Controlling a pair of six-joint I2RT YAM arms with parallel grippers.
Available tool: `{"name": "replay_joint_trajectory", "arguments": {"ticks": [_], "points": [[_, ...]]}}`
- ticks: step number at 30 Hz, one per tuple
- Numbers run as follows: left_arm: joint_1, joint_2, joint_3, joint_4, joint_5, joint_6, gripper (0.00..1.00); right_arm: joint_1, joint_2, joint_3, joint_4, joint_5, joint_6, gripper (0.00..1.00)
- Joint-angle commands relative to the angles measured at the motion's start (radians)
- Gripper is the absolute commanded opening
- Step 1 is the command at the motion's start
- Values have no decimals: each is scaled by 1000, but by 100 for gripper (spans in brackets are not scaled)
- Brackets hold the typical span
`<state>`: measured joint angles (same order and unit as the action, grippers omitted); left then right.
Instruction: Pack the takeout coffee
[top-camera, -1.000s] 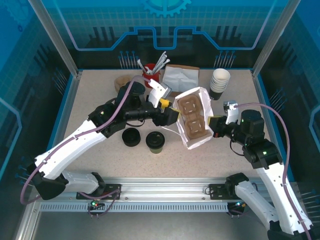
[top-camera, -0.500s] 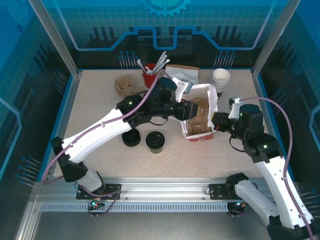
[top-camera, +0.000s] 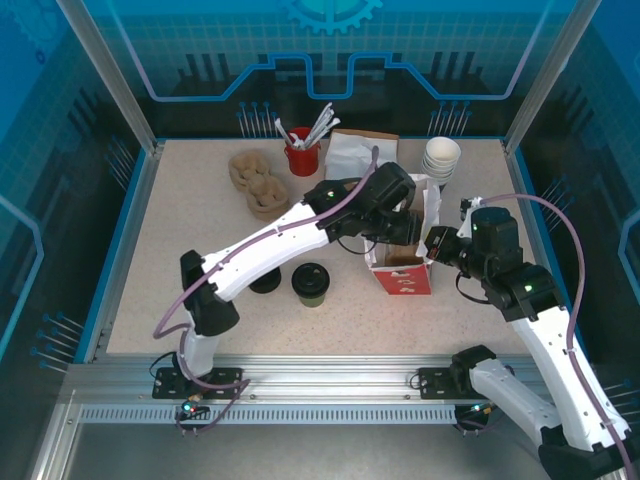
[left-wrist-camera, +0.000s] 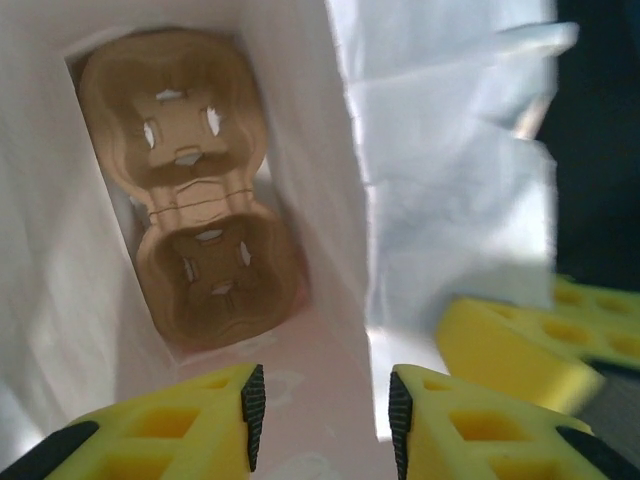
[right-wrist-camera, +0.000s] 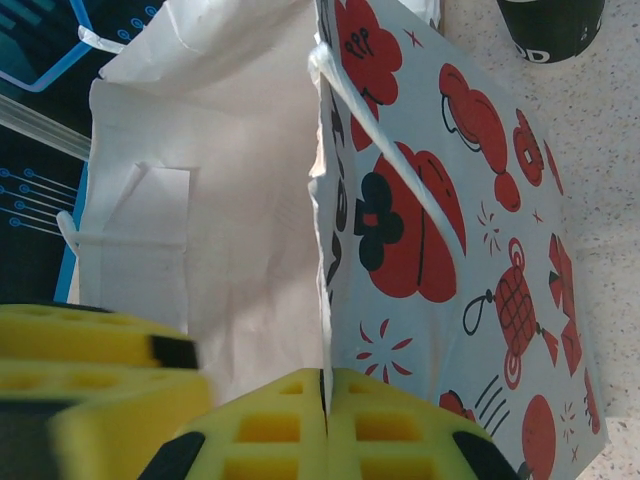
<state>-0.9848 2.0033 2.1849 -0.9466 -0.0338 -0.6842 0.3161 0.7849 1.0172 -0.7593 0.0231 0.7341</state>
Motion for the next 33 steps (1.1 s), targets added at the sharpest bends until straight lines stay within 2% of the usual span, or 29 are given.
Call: {"name": "replay_joint_trajectory", "arguments": {"ticks": [1,9,13,22,33], "points": [[-3,67,60,-108,-20,-37,39,26,-5,10,12,33,22,0],[13,148,66,-122,5,-55,36,67,-16,-1,22,54,14,0],[27,177,64,-121,15,-66,31,85,-24,-13,28,61,18,0],[42,231,25,-64,114,-93,30,110,-24,-36,54,66,25,0],[66,257,-62,18,172,-120,29,130,-17,-60,94,38,42,0]]}}
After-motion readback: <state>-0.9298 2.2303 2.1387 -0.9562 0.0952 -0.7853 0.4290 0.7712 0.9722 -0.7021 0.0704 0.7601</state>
